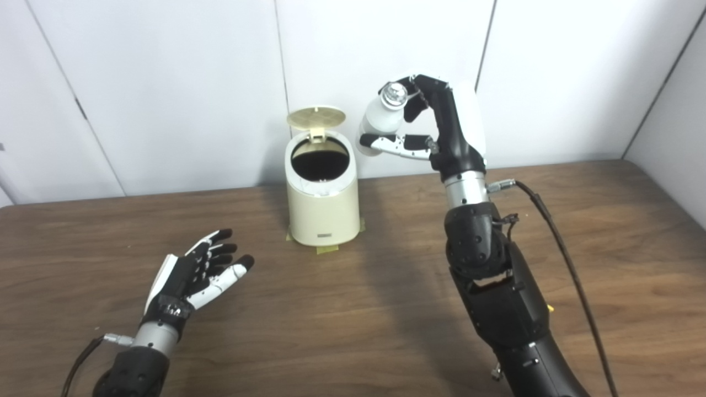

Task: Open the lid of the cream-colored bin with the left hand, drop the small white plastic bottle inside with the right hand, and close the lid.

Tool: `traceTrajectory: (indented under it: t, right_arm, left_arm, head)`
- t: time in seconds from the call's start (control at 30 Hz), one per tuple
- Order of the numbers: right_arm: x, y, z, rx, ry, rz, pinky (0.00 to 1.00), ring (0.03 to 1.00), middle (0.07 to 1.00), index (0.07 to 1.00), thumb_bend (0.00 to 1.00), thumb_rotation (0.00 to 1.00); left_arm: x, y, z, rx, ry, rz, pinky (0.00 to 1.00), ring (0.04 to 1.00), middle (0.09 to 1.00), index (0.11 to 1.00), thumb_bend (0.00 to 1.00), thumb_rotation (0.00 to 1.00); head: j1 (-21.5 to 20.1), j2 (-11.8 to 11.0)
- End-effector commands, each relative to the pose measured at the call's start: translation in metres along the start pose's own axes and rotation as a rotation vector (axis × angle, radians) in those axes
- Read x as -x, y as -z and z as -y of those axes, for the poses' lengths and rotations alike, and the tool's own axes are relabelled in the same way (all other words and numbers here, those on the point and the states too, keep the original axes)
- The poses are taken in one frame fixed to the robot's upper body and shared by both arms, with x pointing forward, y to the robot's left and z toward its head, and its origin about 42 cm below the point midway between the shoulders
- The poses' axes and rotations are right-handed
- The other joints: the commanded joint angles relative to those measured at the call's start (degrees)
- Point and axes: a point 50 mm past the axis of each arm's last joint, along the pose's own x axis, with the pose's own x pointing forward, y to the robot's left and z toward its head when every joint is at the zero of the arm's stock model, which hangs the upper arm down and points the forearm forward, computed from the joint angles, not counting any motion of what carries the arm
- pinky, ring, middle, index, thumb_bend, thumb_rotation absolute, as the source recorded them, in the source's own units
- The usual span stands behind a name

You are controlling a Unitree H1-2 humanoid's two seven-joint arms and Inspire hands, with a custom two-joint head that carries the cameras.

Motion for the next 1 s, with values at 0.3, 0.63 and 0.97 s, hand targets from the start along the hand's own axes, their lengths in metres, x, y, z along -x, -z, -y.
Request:
traceTrajectory:
  t: [0.3,0.63,0.97]
  right_arm:
    - [-0.04,-0.027,-0.027,-0.026,-0.008,0.111,0.37,0.418,0.494,0.493,0.52,0.0]
    - [-0.049,-0.022,-0.045,-0.062,-0.043,0.112,0.38,0.429,0.493,0.488,0.52,0.0]
    - [-0.047,-0.013,-0.058,-0.065,-0.065,0.072,0.39,0.431,0.493,0.487,0.52,0.0]
  left_arm:
    - [0.0,-0.018,0.004,-0.012,-0.033,0.074,0.84,0.822,0.823,0.914,0.82,0.53]
    - [0.001,-0.022,0.011,-0.003,-0.035,0.078,0.83,0.818,0.817,0.908,0.83,0.53]
    - [0.004,-0.02,0.012,0.007,-0.046,0.071,0.84,0.814,0.811,0.908,0.84,0.53]
  head:
    - [1.3,0.1]
    - [2.0,0.2]
    - [2.2,0.5]
